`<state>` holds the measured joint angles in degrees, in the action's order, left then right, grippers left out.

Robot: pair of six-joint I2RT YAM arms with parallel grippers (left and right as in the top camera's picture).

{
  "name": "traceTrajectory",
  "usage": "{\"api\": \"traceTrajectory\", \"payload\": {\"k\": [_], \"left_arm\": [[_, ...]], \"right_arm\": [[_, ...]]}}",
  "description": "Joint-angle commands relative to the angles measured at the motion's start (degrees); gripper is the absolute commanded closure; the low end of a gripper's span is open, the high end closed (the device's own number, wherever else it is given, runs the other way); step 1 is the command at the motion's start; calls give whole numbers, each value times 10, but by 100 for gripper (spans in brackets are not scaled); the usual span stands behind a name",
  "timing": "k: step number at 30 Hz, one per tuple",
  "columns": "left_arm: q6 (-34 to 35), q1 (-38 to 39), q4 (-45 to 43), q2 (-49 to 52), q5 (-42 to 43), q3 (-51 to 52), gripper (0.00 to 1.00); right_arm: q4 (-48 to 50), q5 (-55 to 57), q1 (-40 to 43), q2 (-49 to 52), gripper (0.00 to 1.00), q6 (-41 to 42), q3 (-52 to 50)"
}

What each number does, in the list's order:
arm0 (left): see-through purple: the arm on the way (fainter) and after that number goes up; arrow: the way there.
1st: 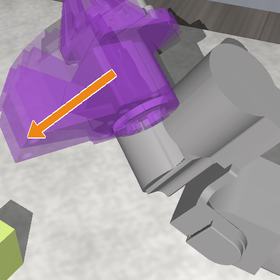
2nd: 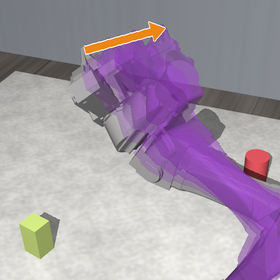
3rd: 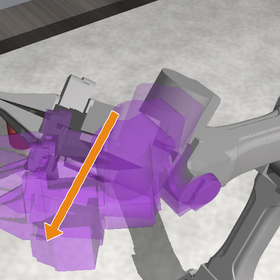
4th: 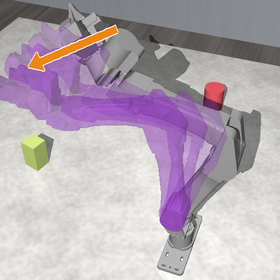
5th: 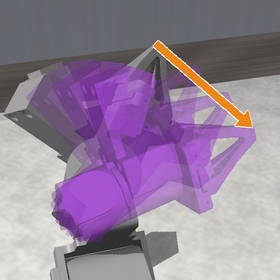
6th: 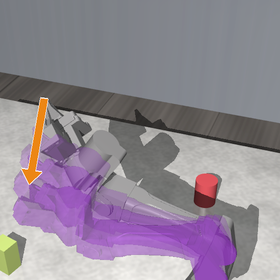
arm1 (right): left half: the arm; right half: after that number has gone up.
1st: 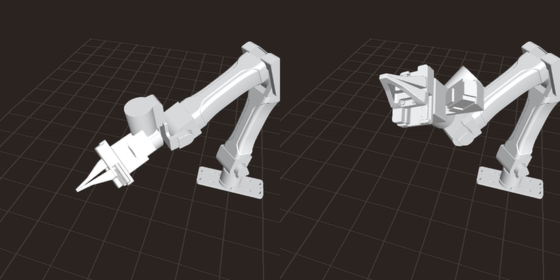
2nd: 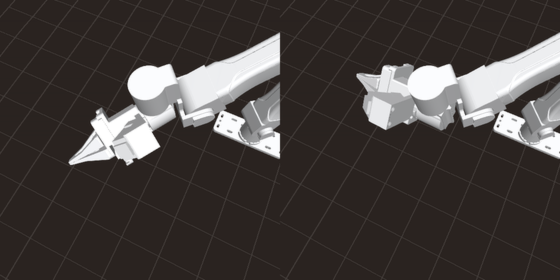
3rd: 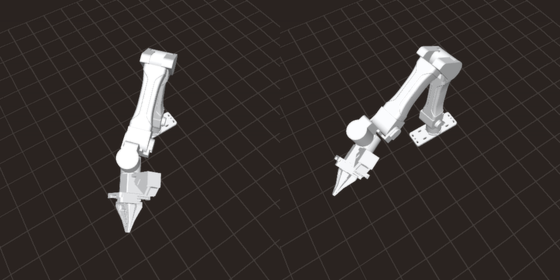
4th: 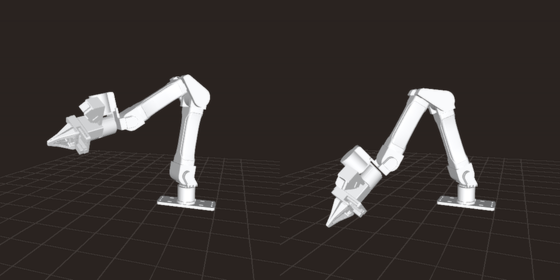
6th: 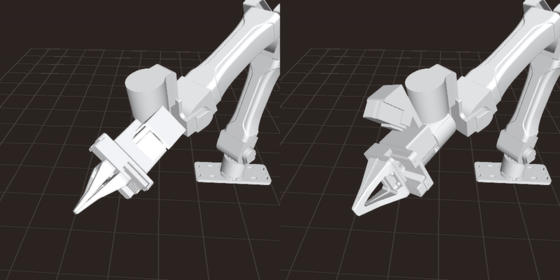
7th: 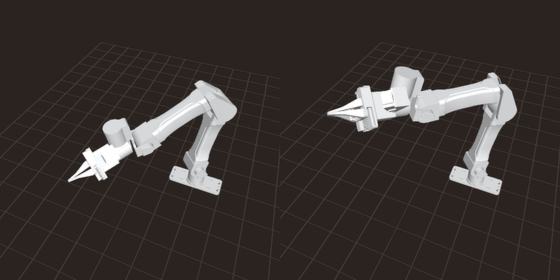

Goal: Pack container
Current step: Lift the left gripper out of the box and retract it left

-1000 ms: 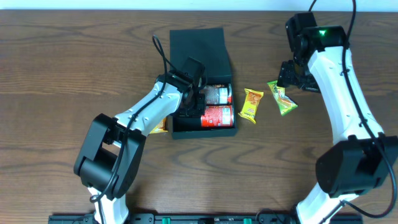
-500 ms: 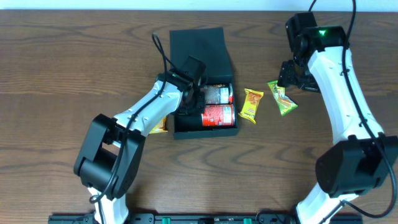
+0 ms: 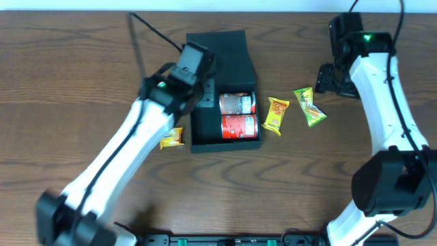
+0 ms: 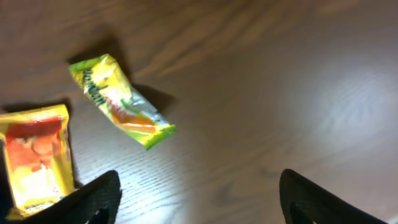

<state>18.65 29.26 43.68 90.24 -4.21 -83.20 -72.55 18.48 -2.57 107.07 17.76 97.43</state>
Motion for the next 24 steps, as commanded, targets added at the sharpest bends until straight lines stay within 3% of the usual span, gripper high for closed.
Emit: {"api": "traceTrajectory", "payload": {"k": [1,3,6,13,24], "left_arm": [[-18,-3,9,-58,-119,-14,52],[-20,-3,14,-85,-158,-14,19],[-20,-4,20,-118,-209,-14,2],[-24,-4,29,-130,-247,-13,5],[-24,-4,29,-126,-247,-13,4]], "right_arm": [[22,18,-23,-2,22,-48,-47],[37,35,-31,4,22,-48,-58],[57,26,-35,26,23,-55,-60],[64,49,-58,99,21,-93,-59],[107,8,-65,130,19,-149,-60]]}}
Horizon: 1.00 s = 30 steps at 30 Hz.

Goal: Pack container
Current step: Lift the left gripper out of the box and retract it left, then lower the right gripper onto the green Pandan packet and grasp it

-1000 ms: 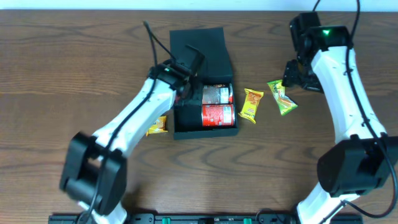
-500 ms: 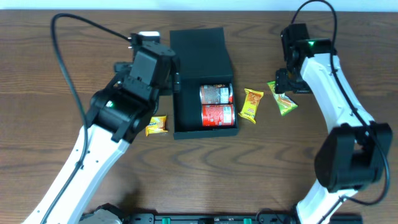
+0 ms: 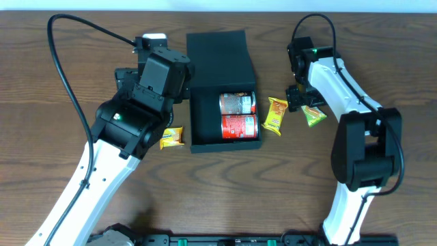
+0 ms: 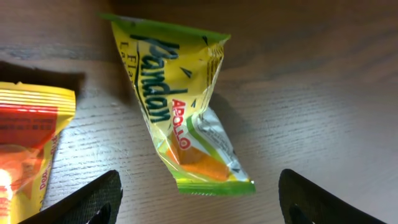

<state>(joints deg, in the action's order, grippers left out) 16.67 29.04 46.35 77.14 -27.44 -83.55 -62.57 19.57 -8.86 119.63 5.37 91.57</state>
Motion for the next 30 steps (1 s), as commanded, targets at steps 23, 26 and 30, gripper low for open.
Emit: {"api": "traceTrajectory", "payload": {"k": [23,26,30], "left_arm": [[-4,-2,3,5,-10,-10,5],[-4,-2,4,5,-10,-10,5],[-4,-2,4,5,-10,-10,4]], "right_arm": [[56,-5,4,60,21,-37,-2],[58,6,9,67,23,-38,-2],[63,12,18,68,33,-38,-2]]}}
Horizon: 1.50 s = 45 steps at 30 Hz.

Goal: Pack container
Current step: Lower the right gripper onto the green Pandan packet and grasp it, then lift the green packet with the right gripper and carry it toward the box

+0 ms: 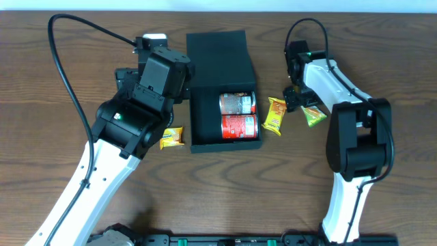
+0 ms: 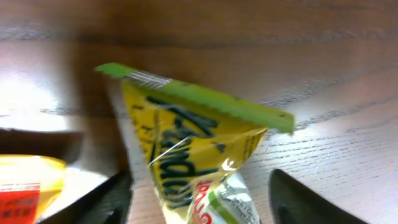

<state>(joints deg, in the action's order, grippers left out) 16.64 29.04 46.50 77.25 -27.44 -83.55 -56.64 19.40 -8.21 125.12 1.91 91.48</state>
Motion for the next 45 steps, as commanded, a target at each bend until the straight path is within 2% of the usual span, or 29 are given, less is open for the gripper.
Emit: {"api": "traceTrajectory", "payload": {"k": [1,6,9,15,18,21,24,27,29,30,38,45], "left_arm": [[-3,-2,3,4,-10,-10,5],[-3,-2,9,4,-10,-10,5],[-3,-2,13,4,-10,-10,4],[1,-2,13,4,-10,-10,5],[1,-2,14,4,-10,-10,5],[1,-2,16,4,-10,-10,5],[1,-2,16,4,-10,-10,5],[1,-2,16,4,-10,-10,4],[1,-2,16,4,-10,-10,5],[1,-2,16,4,-10,-10,4],[1,-2,16,4,-10,-10,5],[1,-2,16,4,-10,-10,5]], "right_arm": [[5,14,15,14,34,-5,-1],[7,11,33,14,34,-6,-1],[8,-20,42,14,31,-14,-1],[21,-64,46,14,31,-14,-1],[25,-76,46,14,41,-14,-2],[27,-86,47,14,43,-14,-2],[27,-92,47,14,54,-14,-2],[28,-99,47,14,60,-13,-2],[30,-99,46,14,71,-11,-2],[30,-100,46,14,73,-11,-2],[22,-109,45,14,79,-2,-1],[7,-145,45,10,76,9,22]]}}
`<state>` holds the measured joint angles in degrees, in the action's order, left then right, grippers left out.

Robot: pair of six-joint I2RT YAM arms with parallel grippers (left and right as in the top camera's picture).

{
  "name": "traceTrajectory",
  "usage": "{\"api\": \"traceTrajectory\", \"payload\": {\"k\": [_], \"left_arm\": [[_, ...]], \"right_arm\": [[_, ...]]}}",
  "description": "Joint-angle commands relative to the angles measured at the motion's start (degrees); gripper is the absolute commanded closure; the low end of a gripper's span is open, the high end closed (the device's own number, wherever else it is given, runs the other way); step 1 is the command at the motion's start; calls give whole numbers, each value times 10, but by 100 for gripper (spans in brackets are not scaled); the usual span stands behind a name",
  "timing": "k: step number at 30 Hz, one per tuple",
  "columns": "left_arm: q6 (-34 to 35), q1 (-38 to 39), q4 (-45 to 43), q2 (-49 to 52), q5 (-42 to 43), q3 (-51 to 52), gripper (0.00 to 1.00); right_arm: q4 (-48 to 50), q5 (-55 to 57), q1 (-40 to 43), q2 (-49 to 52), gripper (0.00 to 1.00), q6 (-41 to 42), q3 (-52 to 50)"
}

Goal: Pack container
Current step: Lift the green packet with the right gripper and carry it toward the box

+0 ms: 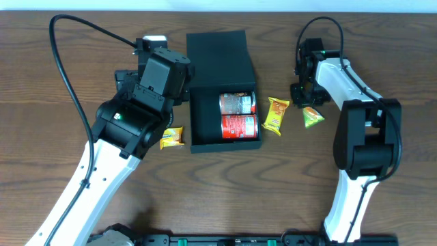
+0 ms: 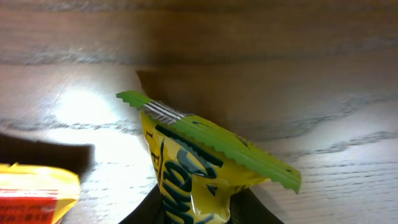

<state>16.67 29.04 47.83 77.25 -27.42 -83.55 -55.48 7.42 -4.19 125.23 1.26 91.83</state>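
The black container [image 1: 225,140] holds two red cans [image 1: 238,115] in its near half. A green-and-yellow pandan snack packet [image 2: 199,168] lies right of it on the table [image 1: 313,116], and my right gripper [image 2: 196,211] is shut on it, dark fingers [image 2: 146,208] pinching its crumpled middle. In the overhead view that gripper [image 1: 307,102] sits over the packet's far end. An orange-yellow snack packet [image 1: 275,114] lies between the container and the green one. A small yellow packet [image 1: 171,137] lies left of the container. My left gripper [image 1: 160,78] hangs left of the container, its fingers hidden.
The container's black lid [image 1: 218,58] lies open behind it. A black cable [image 1: 82,41] runs from the left arm across the back left. The orange-yellow packet [image 2: 31,196] shows at the lower left of the right wrist view, close to the gripper.
My right gripper was open, its fingers on either side of the green packet. Now it is shut on the packet, which is crumpled between the fingers. The left arm has not moved.
My left arm was over the container's left side and my right gripper stood open, well off the green packet. Then the left arm was back left of the container and the right gripper open low over the packet, then lower astride it, now shut on it.
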Motion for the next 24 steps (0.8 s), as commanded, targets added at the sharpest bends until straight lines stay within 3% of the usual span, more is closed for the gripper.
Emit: {"api": "traceTrajectory", "payload": {"k": [1,8,12,18,24], "left_arm": [[1,-2,2,4,-10,-10,5],[1,-2,2,4,-11,-10,5],[0,-2,2,4,-17,-10,5],[-4,-2,0,-4,-127,-10,4],[-4,-2,1,-20,-144,-10,4]], "right_arm": [[-10,-28,4,9,76,15,26],[-74,-32,-7,7,80,20,117],[-115,-53,-23,1,77,30,179],[-134,-79,-52,-27,75,47,214],[-131,-37,-98,-55,69,71,216]]}}
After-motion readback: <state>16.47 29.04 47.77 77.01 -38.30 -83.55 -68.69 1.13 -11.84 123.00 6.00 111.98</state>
